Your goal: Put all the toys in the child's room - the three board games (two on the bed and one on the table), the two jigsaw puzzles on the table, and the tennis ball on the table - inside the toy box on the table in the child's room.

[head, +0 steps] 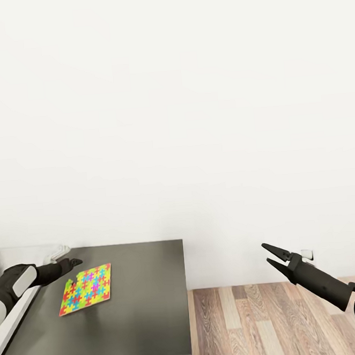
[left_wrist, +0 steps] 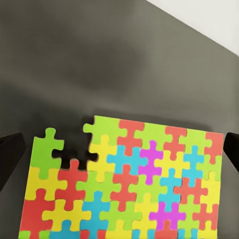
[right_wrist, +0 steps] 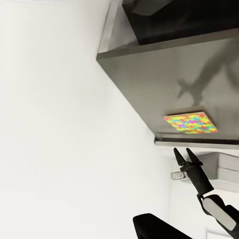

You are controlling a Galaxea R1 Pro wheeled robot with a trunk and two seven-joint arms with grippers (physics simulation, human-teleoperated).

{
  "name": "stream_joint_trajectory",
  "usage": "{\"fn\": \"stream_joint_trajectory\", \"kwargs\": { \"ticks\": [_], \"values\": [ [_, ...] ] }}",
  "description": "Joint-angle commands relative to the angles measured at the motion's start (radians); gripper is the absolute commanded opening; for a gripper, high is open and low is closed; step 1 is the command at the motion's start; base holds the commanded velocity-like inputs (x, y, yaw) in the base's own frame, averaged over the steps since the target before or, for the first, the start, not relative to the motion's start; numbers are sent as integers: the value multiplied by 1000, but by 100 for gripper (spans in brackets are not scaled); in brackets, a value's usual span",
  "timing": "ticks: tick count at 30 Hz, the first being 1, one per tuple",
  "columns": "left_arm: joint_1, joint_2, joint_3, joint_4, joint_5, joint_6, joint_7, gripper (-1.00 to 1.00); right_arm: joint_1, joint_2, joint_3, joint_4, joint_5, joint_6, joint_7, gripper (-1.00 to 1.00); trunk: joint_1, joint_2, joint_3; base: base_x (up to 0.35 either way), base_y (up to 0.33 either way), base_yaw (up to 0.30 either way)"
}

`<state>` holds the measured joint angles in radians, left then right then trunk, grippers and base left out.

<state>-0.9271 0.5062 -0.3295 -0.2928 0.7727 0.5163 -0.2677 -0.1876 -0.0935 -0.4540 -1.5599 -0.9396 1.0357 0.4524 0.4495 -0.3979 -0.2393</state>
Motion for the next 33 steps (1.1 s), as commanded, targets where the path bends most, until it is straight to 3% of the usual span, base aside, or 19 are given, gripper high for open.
{"fn": "stream_joint_trajectory", "kwargs": {
  "ticks": [1, 12, 20, 33],
  "values": [
    [-1, 1, -3, 0, 2, 3, -3, 100, -1, 0, -2, 0, 8, 4, 9, 100, 1, -2, -4, 0, 0, 0],
    [-1, 4, 0, 1, 5, 4, -5, 100, -1, -2, -3, 0, 8, 6, 11, 100, 1, -2, -22, 0, 0, 0],
    [-1, 34, -1, 3, 8, 5, -22, 100, -1, -2, -4, 0, 8, 6, 11, 100, 1, -2, -35, 0, 0, 0],
    [-1, 31, -3, 3, 4, 5, -24, 100, -1, -2, -3, 0, 8, 6, 11, 100, 1, -2, -56, 0, 0, 0]
  ]
}}
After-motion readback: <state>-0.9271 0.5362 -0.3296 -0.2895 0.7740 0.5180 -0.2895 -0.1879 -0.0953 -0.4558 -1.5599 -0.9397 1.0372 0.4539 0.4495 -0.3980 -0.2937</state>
